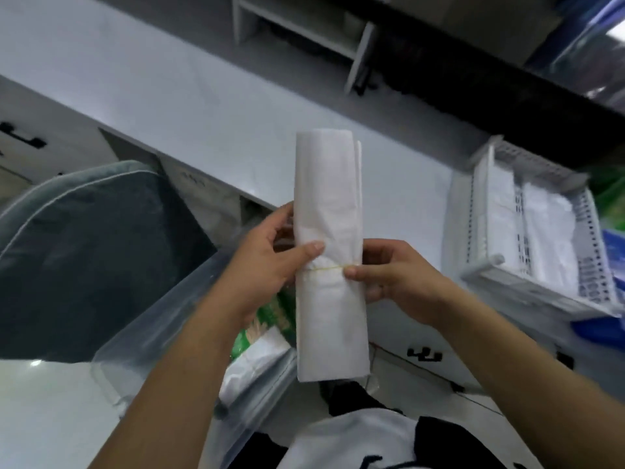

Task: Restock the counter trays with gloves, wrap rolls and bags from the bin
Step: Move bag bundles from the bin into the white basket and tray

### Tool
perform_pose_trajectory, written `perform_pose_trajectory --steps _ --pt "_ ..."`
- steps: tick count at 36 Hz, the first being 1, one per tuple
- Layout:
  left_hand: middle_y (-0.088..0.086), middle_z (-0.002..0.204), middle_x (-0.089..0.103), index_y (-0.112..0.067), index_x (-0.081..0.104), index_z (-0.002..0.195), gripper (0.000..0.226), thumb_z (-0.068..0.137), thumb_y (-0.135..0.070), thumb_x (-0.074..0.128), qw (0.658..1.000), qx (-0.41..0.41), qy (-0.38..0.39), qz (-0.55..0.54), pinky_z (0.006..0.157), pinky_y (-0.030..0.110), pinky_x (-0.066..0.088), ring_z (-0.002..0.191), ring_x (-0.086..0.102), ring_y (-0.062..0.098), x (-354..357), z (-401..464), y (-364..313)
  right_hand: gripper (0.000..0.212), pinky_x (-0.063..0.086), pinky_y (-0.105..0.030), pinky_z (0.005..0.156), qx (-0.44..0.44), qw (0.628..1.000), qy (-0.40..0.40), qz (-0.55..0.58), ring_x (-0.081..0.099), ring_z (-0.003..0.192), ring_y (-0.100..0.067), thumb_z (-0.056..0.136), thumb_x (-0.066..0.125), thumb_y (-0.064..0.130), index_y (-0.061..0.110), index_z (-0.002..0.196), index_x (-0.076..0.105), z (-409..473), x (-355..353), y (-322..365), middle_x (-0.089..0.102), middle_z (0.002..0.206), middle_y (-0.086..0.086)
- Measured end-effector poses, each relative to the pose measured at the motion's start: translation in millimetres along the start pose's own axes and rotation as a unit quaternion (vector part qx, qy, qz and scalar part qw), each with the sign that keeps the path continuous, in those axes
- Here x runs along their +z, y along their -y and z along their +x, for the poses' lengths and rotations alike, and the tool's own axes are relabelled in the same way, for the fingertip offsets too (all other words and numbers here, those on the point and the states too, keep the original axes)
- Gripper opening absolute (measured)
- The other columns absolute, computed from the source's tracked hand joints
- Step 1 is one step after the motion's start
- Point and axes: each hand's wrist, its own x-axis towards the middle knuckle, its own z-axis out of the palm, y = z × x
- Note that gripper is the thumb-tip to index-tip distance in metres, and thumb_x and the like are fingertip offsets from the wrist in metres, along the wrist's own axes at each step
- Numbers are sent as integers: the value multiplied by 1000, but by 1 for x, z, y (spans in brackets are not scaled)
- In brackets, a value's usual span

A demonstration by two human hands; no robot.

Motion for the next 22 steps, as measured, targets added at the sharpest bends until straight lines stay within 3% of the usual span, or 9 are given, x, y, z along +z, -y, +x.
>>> perform_pose_trajectory --steps 3,6,9,14,19,22 --pt "-7 116 70 -63 35 137 85 76 -26 82 994 -23 88 65 71 37 60 104 70 16 34 18 -13 30 36 -76 91 -23 999 -12 36 62 107 -46 81 71 6 7 111 70 -7 -42 1 66 119 -23" --pt "1 119 70 -67 31 136 89 74 -28 83 991 -44 105 70 67 39 59 104 71 24 75 39 -22 29 49 -64 85 -41 998 -8 46 64 105 -40 84 70 8 9 113 67 -15 -91 5 64 120 -23" --pt "3 123 68 -63 39 135 86 72 -26 84 991 -51 103 62 70 43 60 103 71 28 122 65 -24 33 55 -46 73 -63 997 -5 47 66 104 -34 87 70 14 16 118 62 -25 -145 6 67 115 -20" --pt "2 116 72 -56 50 131 71 75 -26 81 988 -50 114 88 70 40 60 103 71 25 208 117 -20 37 55 -45 69 -89 992 -28 80 68 100 -36 89 67 16 22 123 56 -40 -230 -1 71 112 -15" --pt "5 113 74 -43 62 126 44 85 -31 74 987 -87 132 38 74 38 59 98 72 24 279 162 -9 36 55 -33 55 -74 976 -71 194 68 71 -23 86 66 12 15 121 59 -49 -302 -13 72 99 -12" --pt "-1 113 74 -42 62 125 38 87 -38 69 987 -95 115 58 76 31 58 99 71 17 304 181 -1 28 54 -31 52 -62 962 -114 238 68 65 -19 87 64 10 18 114 62 -46 -336 -23 73 96 -7"
